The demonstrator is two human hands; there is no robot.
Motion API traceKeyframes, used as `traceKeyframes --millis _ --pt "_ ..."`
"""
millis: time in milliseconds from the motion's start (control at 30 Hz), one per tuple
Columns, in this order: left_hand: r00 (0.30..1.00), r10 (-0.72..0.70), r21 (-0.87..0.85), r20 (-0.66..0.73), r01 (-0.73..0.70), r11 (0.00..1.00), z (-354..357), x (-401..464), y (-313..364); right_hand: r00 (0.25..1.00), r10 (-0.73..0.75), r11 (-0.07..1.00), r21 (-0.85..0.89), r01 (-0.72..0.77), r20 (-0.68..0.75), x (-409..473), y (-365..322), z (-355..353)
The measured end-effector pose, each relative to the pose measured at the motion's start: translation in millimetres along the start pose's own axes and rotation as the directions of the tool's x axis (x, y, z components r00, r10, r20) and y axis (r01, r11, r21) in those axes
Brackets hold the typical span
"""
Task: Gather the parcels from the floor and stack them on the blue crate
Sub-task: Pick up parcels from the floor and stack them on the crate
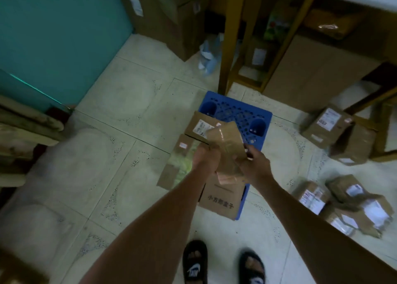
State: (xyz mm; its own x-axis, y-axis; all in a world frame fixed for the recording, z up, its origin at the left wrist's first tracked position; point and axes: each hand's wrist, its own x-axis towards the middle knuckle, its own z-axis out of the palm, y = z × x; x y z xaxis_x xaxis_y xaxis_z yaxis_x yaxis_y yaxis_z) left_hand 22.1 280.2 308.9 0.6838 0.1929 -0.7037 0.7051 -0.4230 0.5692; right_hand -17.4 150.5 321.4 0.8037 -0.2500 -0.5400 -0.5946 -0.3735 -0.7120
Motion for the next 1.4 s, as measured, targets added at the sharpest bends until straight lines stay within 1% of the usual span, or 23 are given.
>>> traceKeyframes --millis 67,133,200,267,300,333,400,467,500,533,567,633,667,767,800,867,933,1033,1100,1167,1233,1400 --pt "0.999 0.010 0.006 -0.032 -0.009 1.000 -27.1 10.4 0.0 1.000 -0.007 1.000 0.006 0.007 0.023 6.1 -14.5 26.9" --pt "0.999 0.010 -0.010 -0.041 -0.010 1.000 -49.8 20.1 2.0 0.999 -0.008 0.999 0.053 0.006 0.047 10.5 -27.9 46.8" --pt "1.000 -0.005 -0.069 -0.017 0.004 0.998 -70.0 29.5 2.5 0.997 -0.053 0.996 0.078 0.049 0.050 18.8 -34.0 61.2" --pt "0.999 0.009 -0.170 0.035 -0.003 0.985 -86.7 37.9 4.5 0.992 -0.112 0.994 0.013 0.111 0.065 29.4 -42.6 73.7" --pt "0.998 0.014 -0.173 0.066 -0.003 0.985 -93.0 39.9 3.8 0.988 -0.137 0.990 -0.025 0.139 0.065 31.3 -46.6 81.6" --pt "0.997 0.010 -0.155 0.079 0.002 0.988 -98.4 46.0 4.4 0.984 -0.166 0.986 -0.025 0.168 0.072 42.2 -45.7 90.3" --pt "0.998 -0.026 -0.134 0.051 0.033 0.990 -103.7 67.1 5.8 0.980 -0.172 0.977 -0.107 0.183 0.103 60.5 -47.1 103.4" --pt "0.998 -0.059 -0.135 0.034 0.063 0.989 -109.7 81.2 15.0 0.975 -0.139 0.979 -0.123 0.162 0.173 83.4 -40.3 117.7" --pt "0.996 -0.081 -0.124 0.025 0.083 0.989 -113.2 89.8 18.0 0.975 -0.131 0.978 -0.136 0.157 0.182 85.6 -46.7 122.0" --pt "0.995 -0.093 -0.109 0.024 0.095 0.989 -116.4 98.4 20.2 0.977 -0.144 0.977 -0.133 0.165 0.156 82.4 -62.0 124.0" --pt "0.994 -0.097 -0.102 0.052 0.102 0.990 -117.6 109.7 19.6 0.982 -0.145 0.978 -0.129 0.161 0.120 85.9 -66.5 127.5" --pt "0.987 -0.075 -0.122 0.141 0.093 0.988 -121.3 123.3 18.1 0.986 -0.140 0.979 -0.139 0.152 0.090 95.0 -68.0 135.5" --pt "0.984 -0.061 -0.121 0.168 0.082 0.989 -123.2 130.3 15.1 0.989 -0.137 0.978 -0.154 0.143 0.052 99.8 -69.7 140.0" --pt "0.967 -0.031 -0.075 0.253 0.051 0.996 -127.1 151.7 11.3 0.994 -0.026 0.995 -0.102 0.015 -0.107 116.1 -68.0 148.0" --pt "0.954 -0.011 -0.060 0.298 0.030 0.998 -129.5 154.0 13.1 0.993 0.020 0.998 -0.061 -0.028 -0.120 118.9 -65.4 150.0" --pt "0.927 0.031 -0.040 0.375 -0.017 0.999 -133.5 168.3 9.5 0.987 0.117 0.990 0.093 -0.107 -0.111 120.5 -57.4 156.8" --pt "0.914 0.023 -0.026 0.405 -0.014 1.000 -142.8 180.7 -7.7 0.976 0.193 0.968 0.184 -0.173 -0.102 116.4 -47.8 170.8" --pt "0.876 -0.009 0.057 0.482 -0.021 0.998 -148.9 185.9 -34.9 0.952 0.256 0.951 0.220 -0.218 -0.166 97.2 -29.4 193.0" --pt "0.875 -0.065 0.109 0.479 0.014 0.994 -149.7 187.6 -56.9 0.938 0.290 0.944 0.218 -0.248 -0.189 81.5 -15.8 211.3" --pt "0.876 -0.096 0.135 0.473 0.035 0.990 -149.6 188.2 -76.3 0.925 0.327 0.931 0.233 -0.280 -0.195 65.9 -1.8 227.1" --pt "0.862 -0.127 0.159 0.491 0.055 0.986 -147.8 185.9 -95.4 0.916 0.350 0.920 0.254 -0.297 -0.198 51.7 15.5 240.5" --pt "0.829 -0.148 0.215 0.540 0.034 0.976 -143.0 179.9 -136.9 0.911 0.371 0.907 0.282 -0.313 -0.182 26.9 47.5 261.5"
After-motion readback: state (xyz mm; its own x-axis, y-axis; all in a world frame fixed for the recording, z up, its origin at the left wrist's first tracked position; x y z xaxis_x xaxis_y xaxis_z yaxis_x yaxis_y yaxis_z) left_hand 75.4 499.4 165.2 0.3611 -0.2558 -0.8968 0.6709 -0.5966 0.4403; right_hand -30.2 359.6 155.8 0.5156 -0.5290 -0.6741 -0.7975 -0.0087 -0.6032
